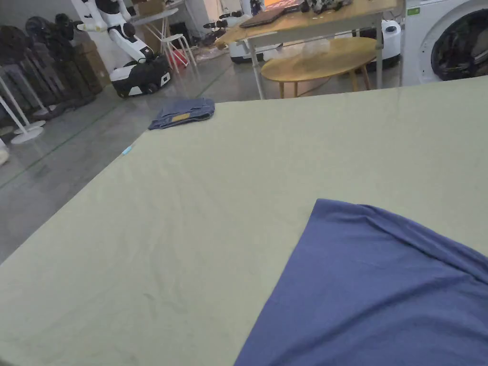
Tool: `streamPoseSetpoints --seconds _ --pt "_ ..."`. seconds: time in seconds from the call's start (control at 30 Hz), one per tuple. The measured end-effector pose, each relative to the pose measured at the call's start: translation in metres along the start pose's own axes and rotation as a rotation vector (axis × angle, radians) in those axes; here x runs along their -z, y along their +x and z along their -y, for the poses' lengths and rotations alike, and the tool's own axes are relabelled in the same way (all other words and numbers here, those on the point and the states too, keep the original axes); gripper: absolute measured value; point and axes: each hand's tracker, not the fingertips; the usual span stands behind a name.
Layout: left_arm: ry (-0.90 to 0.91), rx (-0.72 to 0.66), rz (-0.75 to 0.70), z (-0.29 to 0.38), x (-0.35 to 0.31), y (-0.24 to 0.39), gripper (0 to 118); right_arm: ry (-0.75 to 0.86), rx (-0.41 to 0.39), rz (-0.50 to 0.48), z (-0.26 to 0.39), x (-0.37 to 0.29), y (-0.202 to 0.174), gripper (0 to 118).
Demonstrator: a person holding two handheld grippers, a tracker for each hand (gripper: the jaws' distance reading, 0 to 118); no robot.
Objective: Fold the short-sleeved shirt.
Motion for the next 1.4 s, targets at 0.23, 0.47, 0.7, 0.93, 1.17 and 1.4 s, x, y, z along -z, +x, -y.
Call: streamPoseSetpoints --seconds 0.23,0.47,0.7,0.93,1.17,1.4 --pt "-0.004 0.024 -0.027 0.000 0.022 -0.013 4 -0.021 0.041 0.045 0.001 -0.005 0.024 0" --pt "-0.077 0.097 -0.050 -0.007 0.030 0.011 1 -0.192 0.050 0.014 -0.047 0.057 0.051 74" --pt "-0.100 0.061 -0.033 -0.010 0.025 0.023 1 -0.537 0.090 0.029 -0.072 0.217 0.095 77" --pt "-0.091 0.068 -0.040 -0.010 0.022 0.027 1 -0.676 0.047 0.072 -0.065 0.256 0.100 19" --pt "-0.076 0.032 -0.007 -0.013 0.017 0.024 1 -0.591 0.032 0.045 -0.076 0.227 0.100 0" --pt "0.251 0.027 0.072 -0.018 -0.029 0.024 0 -0.291 0.106 -0.050 -0.119 0.132 0.097 0"
